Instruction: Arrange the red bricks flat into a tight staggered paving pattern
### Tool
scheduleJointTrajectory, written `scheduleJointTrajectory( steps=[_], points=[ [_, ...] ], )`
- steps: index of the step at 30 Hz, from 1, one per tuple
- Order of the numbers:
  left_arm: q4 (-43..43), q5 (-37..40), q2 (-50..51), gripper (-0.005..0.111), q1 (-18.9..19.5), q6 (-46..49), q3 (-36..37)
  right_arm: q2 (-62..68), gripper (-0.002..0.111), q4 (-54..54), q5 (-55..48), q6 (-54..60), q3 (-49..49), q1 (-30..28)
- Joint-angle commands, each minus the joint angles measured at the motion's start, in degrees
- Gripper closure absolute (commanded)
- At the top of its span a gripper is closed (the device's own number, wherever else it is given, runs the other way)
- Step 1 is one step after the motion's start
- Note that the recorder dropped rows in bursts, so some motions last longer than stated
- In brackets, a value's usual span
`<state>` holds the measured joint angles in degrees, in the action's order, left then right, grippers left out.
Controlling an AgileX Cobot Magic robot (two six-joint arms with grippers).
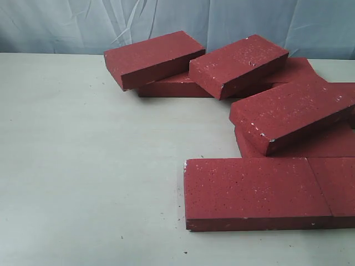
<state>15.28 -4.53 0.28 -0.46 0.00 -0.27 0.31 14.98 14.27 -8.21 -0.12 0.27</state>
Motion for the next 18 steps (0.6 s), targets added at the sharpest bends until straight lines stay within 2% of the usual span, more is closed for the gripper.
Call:
scheduleJointTrajectory(
  steps=[1,2,5,8,12,15,18],
  points=[
    [0.7,-13.98,-0.28,0.107,0.32,-3.5,0.27,-0.31,0.109,-3.37,12.45,-2.29,-0.44,-0.27],
    [-1.25,-16.67,-0.28,0.107,0.32,-5.73,0.27,0.91,0.109,-3.83,12.01,-2.29,-3.69,-0.27],
    [-1.99,-17.39,0.71,0.107,0.32,-7.14,-3.4,9.22,0.109,-3.83,13.42,1.03,-10.93,-0.27],
    [-1.99,-22.22,7.22,0.107,0.32,-7.14,-7.25,21.35,0.109,-4.26,17.96,1.15,-19.59,-0.27],
    [-2.44,-24.78,19.64,0.107,0.32,-11.99,-14.22,34.86,0.109,-7.23,18.59,1.15,-30.75,-0.27],
    [-3.27,-27.0,32.08,0.107,0.32,-12.01,-21.48,45.71,0.109,-8.54,18.11,1.15,-39.53,-0.27],
    [-3.73,-26.6,39.36,0.107,0.32,-12.01,-26.17,50.68,0.109,-10.18,14.26,1.15,-44.39,-0.27]
  ],
)
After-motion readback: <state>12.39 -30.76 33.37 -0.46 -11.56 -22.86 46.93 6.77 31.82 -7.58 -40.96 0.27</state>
